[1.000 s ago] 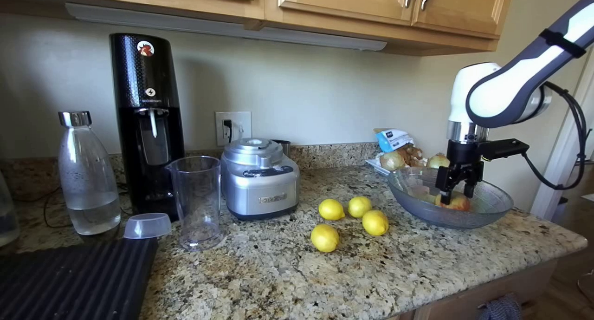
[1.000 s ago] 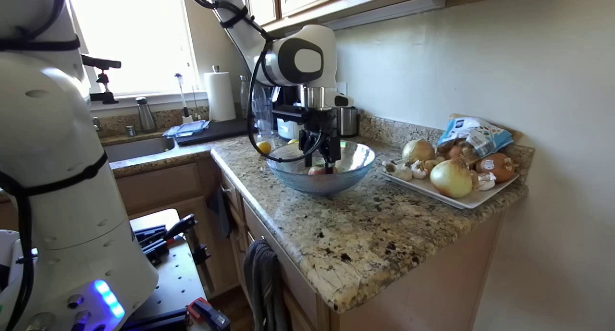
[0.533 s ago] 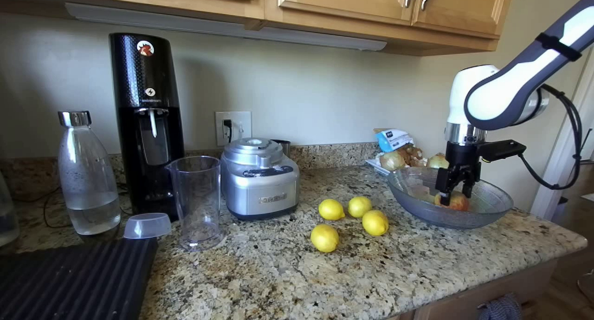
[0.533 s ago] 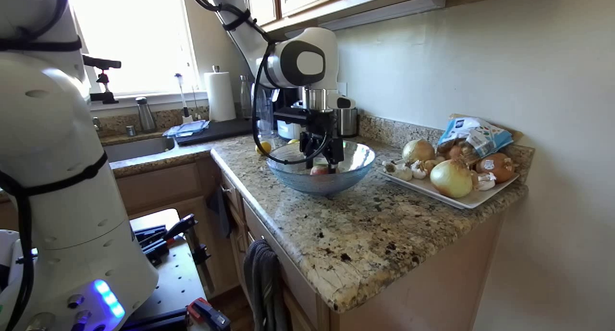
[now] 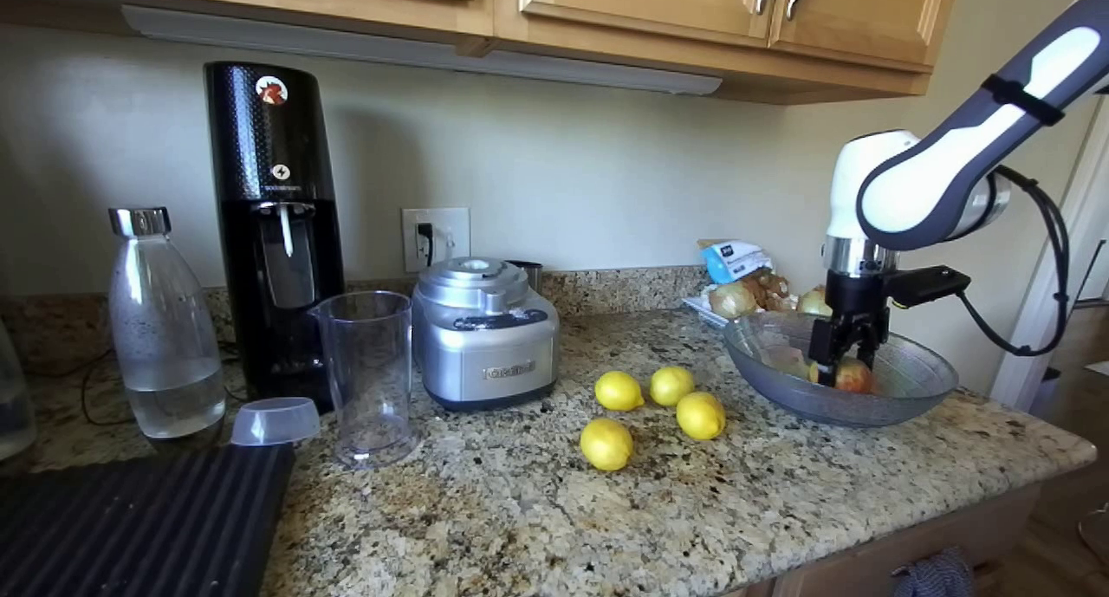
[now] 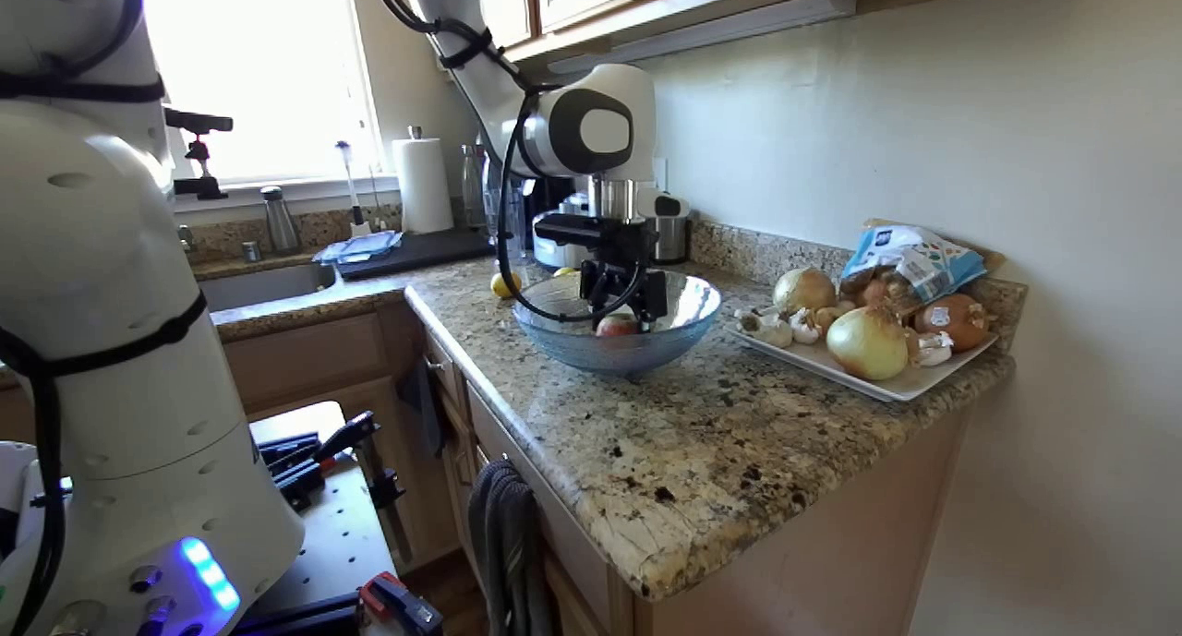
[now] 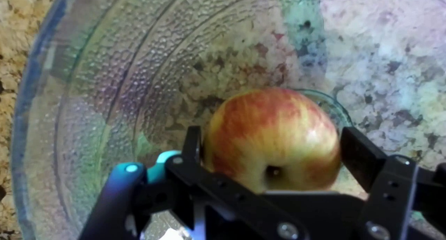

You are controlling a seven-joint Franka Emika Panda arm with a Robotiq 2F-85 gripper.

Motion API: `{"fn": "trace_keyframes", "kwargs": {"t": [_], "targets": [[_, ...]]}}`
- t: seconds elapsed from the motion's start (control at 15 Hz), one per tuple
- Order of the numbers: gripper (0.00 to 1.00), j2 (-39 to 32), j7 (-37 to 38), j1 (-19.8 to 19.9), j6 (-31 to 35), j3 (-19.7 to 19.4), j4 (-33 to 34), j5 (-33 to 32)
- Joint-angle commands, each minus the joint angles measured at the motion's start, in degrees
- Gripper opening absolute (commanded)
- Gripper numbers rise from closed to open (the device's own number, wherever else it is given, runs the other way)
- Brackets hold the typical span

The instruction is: Move the fruits from the bowl to the counter

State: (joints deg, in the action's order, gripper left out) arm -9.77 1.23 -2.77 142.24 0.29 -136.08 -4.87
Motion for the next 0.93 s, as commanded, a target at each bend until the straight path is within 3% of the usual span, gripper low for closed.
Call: {"fn": "trace_keyframes", "kwargs": {"t": [0.0, 0.27, 0.33, 0.47, 0.87], "targets": [[1.00, -3.87, -0.79, 0.09, 1.21, 0.22, 2.38, -1.52], [1.00, -6.33, -1.04, 0.07, 0.92, 0.32, 4.47, -1.62], [0.79, -5.93, -1.18, 0.13, 1.04, 0.34, 4.40, -1.50], [0.69, -4.69, -1.41, 0.18, 1.06, 0.32, 3.85, -1.51], [0.68, 0.84, -0.99, 0.33, -1.44, 1.18, 1.93, 1.39]]}}
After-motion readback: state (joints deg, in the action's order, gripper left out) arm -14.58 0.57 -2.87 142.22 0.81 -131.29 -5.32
